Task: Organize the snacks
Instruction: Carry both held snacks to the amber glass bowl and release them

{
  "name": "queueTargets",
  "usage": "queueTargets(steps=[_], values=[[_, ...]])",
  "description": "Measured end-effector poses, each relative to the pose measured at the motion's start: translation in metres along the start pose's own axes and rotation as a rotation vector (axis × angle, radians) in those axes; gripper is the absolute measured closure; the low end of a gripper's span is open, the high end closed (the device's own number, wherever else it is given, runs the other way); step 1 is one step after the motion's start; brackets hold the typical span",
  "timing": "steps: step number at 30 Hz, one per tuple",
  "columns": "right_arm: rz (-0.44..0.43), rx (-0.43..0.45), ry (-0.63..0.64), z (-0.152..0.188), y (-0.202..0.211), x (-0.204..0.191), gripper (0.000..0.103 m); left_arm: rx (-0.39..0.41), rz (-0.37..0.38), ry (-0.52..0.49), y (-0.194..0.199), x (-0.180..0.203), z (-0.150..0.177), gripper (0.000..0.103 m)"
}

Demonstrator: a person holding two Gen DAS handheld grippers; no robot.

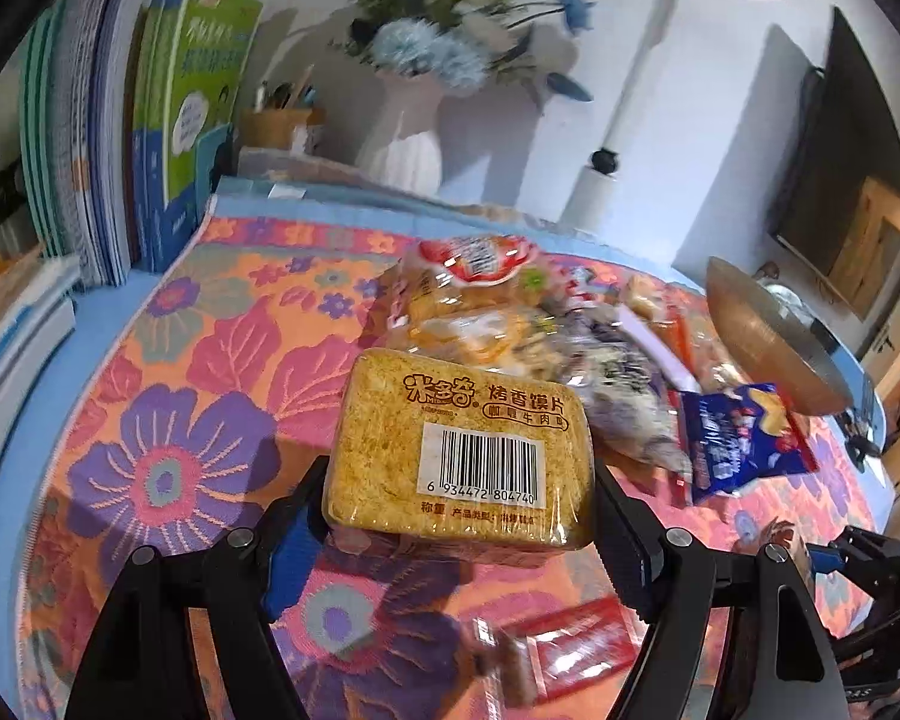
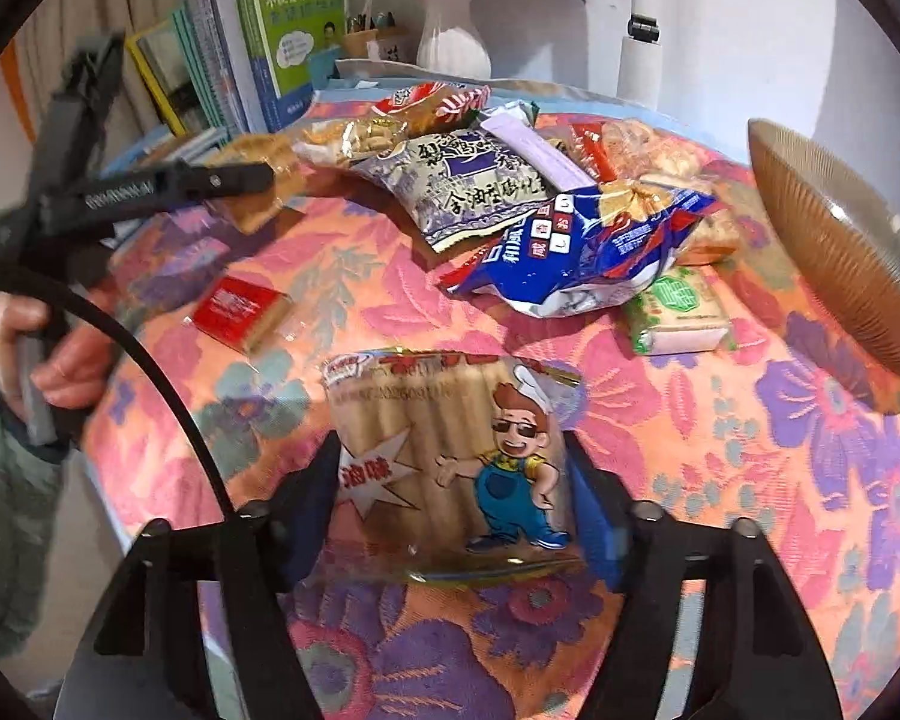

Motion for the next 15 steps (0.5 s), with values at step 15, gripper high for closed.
queueTargets(steps=[15], values=[[0.22,0.342,-0.286,-0.036,0.132,0.141,0.043,0.007,0.227,-0.263,-0.011,0.186,-0.124,0.025]])
Point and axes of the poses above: each gripper's, at about its wrist camera, not at the fingertips, and y roughly against the way its jaws point, x to its right, z to its underside, the point moved 2 cm from there along -y, roughly the way its jaws point, and after that the axes turned 9 degrees about -y, right-handed, at the moved point
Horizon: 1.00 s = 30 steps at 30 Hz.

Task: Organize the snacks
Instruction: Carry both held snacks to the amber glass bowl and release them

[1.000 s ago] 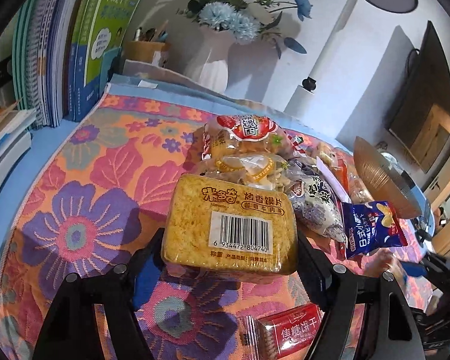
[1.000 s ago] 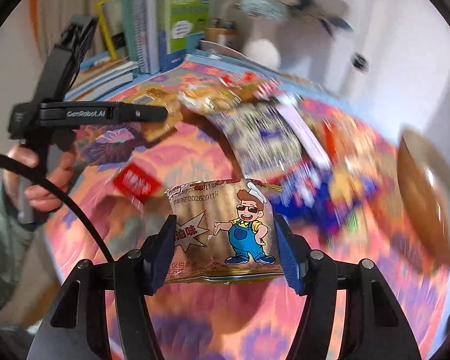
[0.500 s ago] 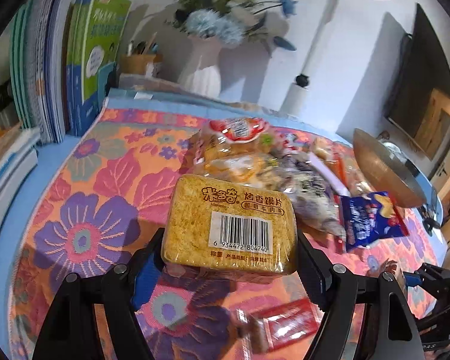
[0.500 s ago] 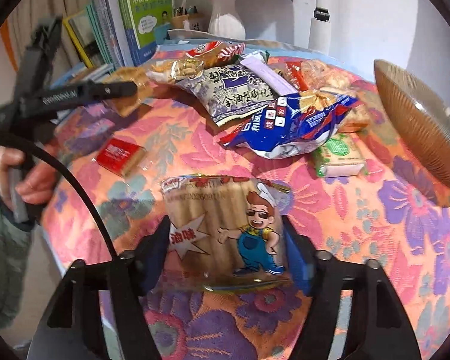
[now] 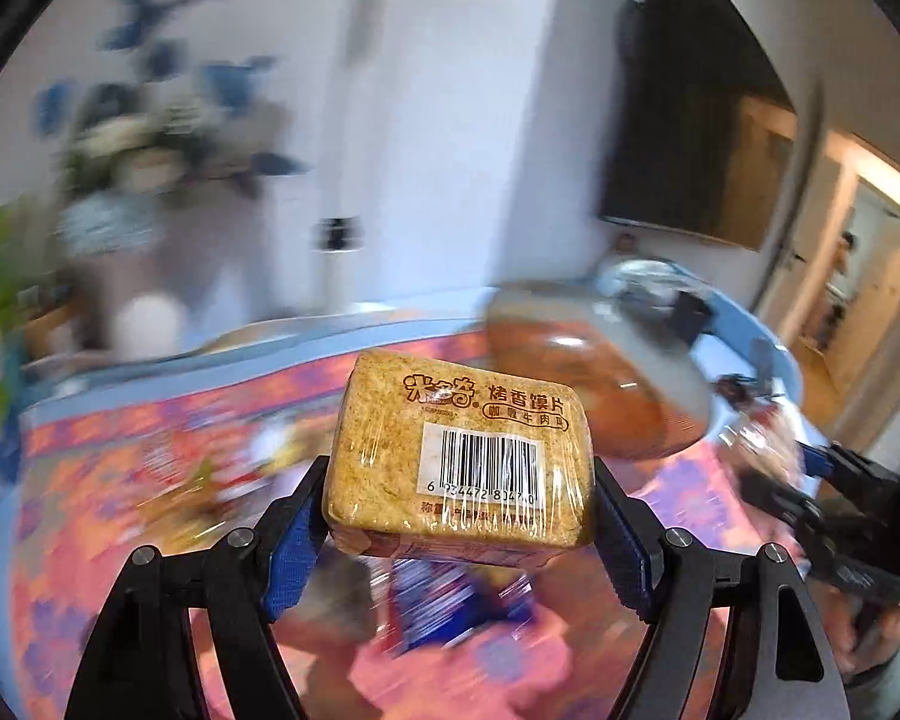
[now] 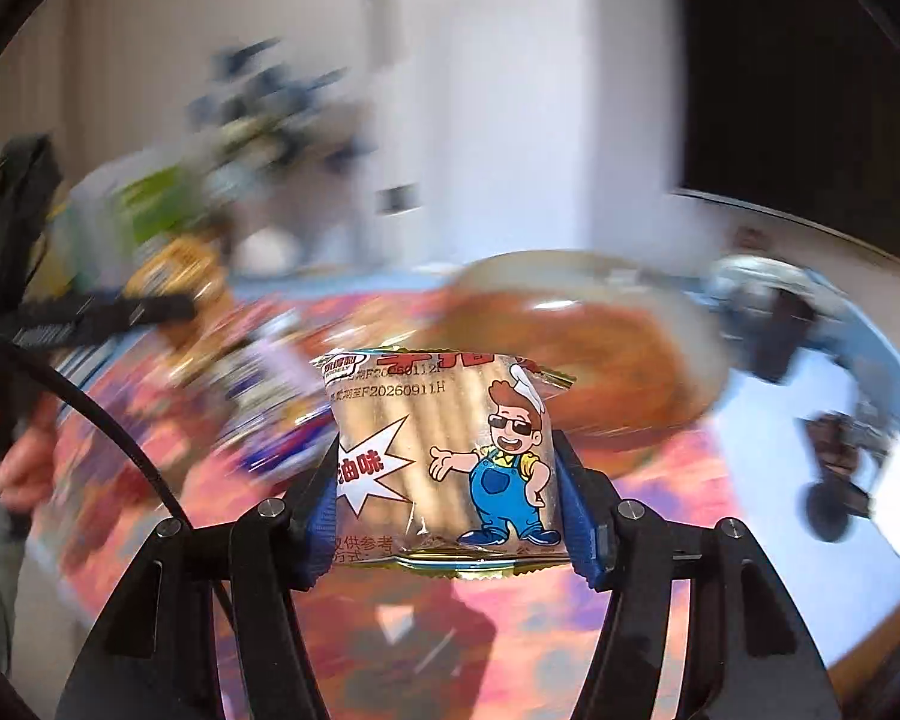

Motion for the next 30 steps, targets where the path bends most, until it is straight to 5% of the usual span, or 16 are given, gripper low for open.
queueTargets(steps=[4,13,21,27,30], values=[[0.038,-0.047,-0.159,-0.026,-0.024,0.059,0.043,-0.059,0.081,-0.044,-0.054,0.041,-0.038,0.025],[0.039,-0.135,-0.218,-0.051,-0.074,0.09,0.036,-0.149,0.118,-0.016,-0.133,0.064,-0.073,0.019],[-0.055,-0.058,-0.244,-0.042,-0.038,0.099,0.036,-0.014,0.071,0.041,-0.057,0.029,-0.057,0.019],[-0.166,-0.05,-0.127,-0.023,-0.006,0.046,0.031,0.089,-0.05,0.085,0.037,-0.004,-0.005,0.016],[-0.235,-0.063,-0.055,-0.008,0.001,0.012,0.03,0.102,-0.177,0.127,0.082,-0.027,0.038,0.014]])
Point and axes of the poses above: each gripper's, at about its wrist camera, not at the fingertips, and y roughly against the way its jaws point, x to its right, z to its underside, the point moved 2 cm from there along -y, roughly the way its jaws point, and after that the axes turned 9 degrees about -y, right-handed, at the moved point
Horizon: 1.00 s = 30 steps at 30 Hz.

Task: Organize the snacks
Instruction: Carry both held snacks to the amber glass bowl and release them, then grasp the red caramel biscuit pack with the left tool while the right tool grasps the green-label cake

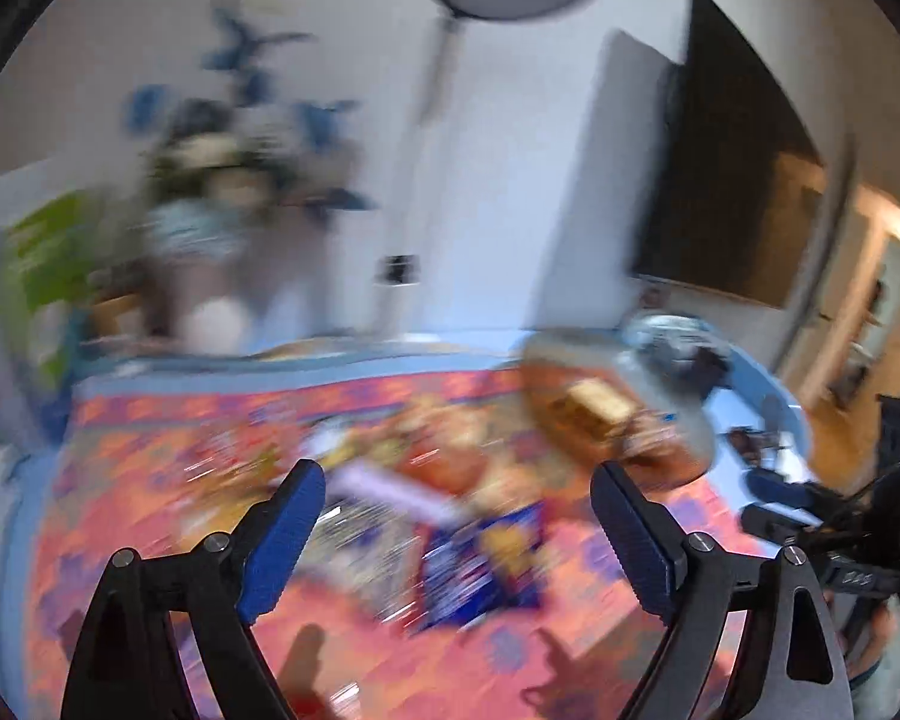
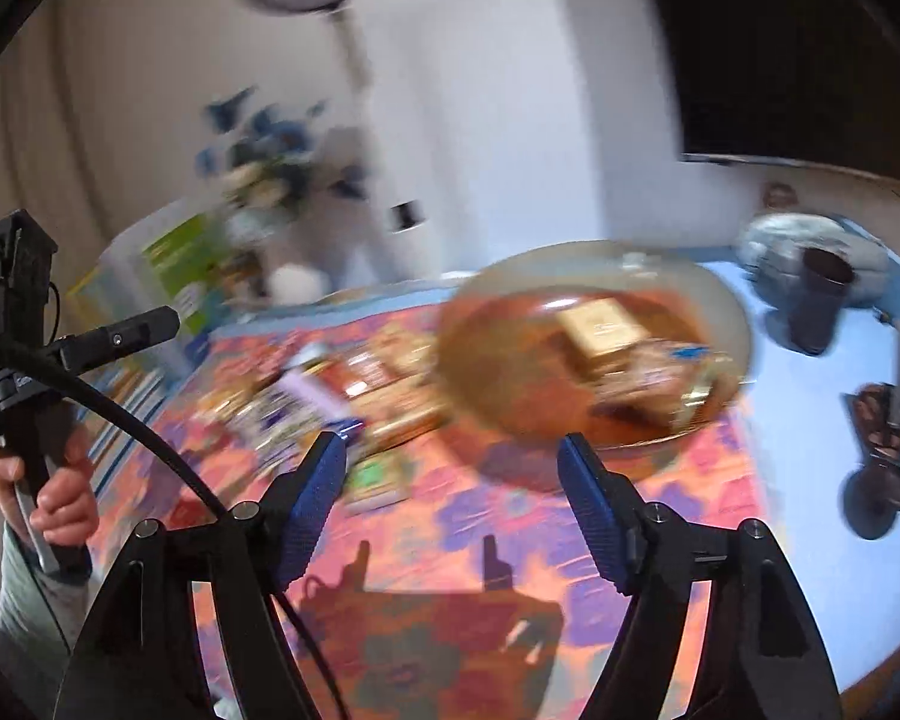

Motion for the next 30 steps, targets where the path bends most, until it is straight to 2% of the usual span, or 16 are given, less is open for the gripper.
queueTargets(steps=[4,6,10,13,15,18,22,27,30], values=[[-0.061,-0.036,0.089,0.025,-0.015,-0.038,0.03,-0.035,-0.122,0.059,0.034,-0.042,0.054,0.014],[-0.081,-0.066,0.111,0.038,-0.028,-0.052,0.03,-0.064,-0.145,0.08,0.038,-0.056,0.078,0.014],[-0.091,-0.08,0.147,0.055,-0.054,-0.064,0.03,-0.158,-0.138,0.137,0.024,-0.074,0.124,0.014],[0.002,-0.04,0.187,0.064,-0.077,-0.058,0.03,-0.257,-0.116,0.129,0.0,-0.072,0.15,0.014],[0.057,-0.088,0.167,0.065,-0.098,-0.049,0.03,-0.316,-0.125,0.099,-0.015,-0.061,0.157,0.014],[0.024,-0.142,0.099,0.058,-0.108,-0.034,0.03,-0.352,-0.169,0.053,-0.031,-0.051,0.164,0.014],[0.016,-0.165,0.042,0.056,-0.112,-0.021,0.03,-0.357,-0.194,0.032,-0.039,-0.049,0.162,0.014],[0.045,-0.221,0.072,0.063,-0.121,-0.025,0.03,-0.373,-0.253,0.047,-0.031,-0.064,0.165,0.014],[0.065,-0.244,0.093,0.064,-0.126,-0.028,0.03,-0.383,-0.345,0.108,-0.019,-0.095,0.173,0.014]])
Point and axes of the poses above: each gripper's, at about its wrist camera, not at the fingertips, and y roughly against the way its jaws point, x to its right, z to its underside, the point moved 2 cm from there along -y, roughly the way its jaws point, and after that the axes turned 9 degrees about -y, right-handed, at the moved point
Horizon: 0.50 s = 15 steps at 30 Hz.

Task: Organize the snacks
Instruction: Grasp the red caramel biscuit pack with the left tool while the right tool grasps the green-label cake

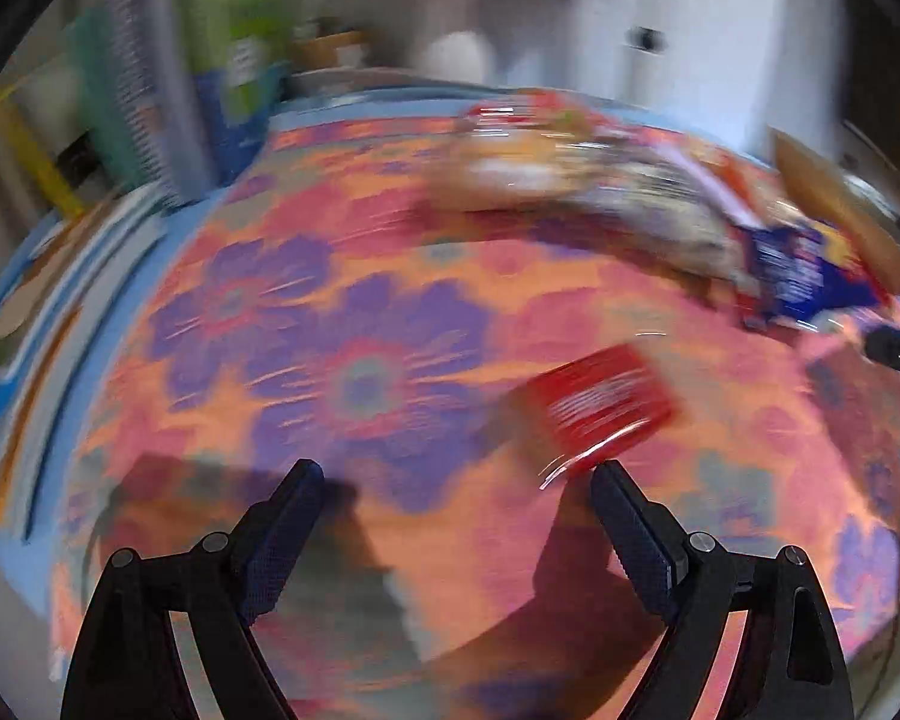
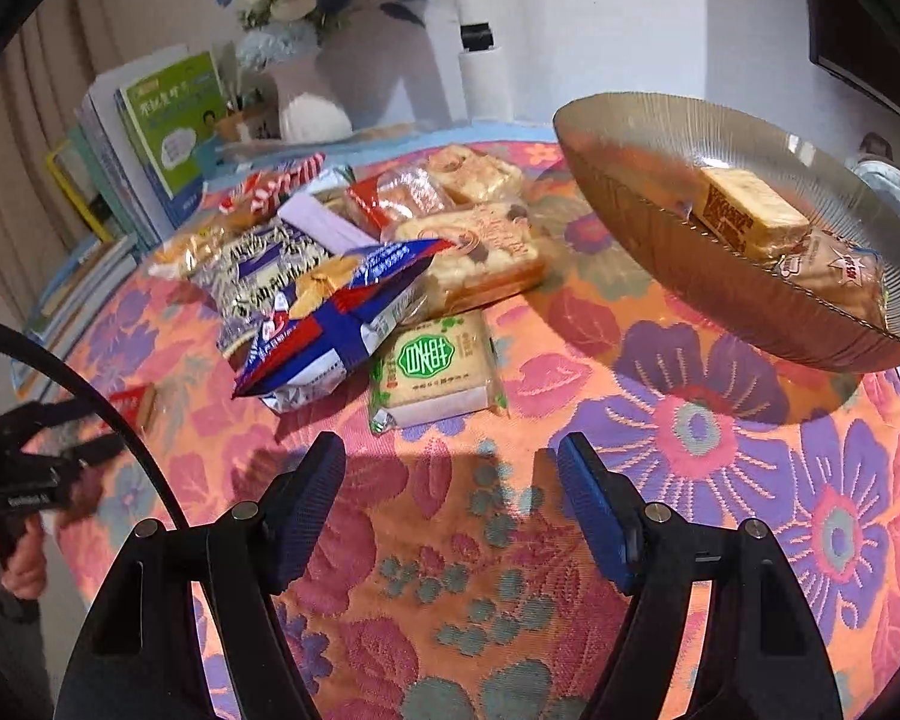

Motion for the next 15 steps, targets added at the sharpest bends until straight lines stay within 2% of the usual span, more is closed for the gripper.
queueTargets(steps=[3,5,10,11,12,15], values=[[0.045,-0.043,-0.012,-0.004,-0.009,0.003,0.03,-0.005,-0.005,0.11,0.001,-0.035,0.006,0.015],[0.072,-0.059,-0.007,-0.009,-0.014,0.004,0.03,-0.001,0.017,0.133,0.004,-0.041,0.006,0.016],[0.044,-0.085,0.023,-0.019,-0.023,-0.003,0.03,0.009,0.285,0.085,0.013,-0.004,0.004,0.016],[0.04,-0.091,0.031,-0.019,-0.025,-0.006,0.03,0.009,0.32,0.084,0.014,0.004,0.002,0.016],[0.037,-0.091,0.037,-0.02,-0.027,-0.009,0.03,0.004,0.342,0.09,0.011,0.012,-0.001,0.016],[0.053,-0.088,0.053,-0.023,-0.036,-0.015,0.03,0.01,0.304,0.061,0.005,0.029,-0.014,0.016]])
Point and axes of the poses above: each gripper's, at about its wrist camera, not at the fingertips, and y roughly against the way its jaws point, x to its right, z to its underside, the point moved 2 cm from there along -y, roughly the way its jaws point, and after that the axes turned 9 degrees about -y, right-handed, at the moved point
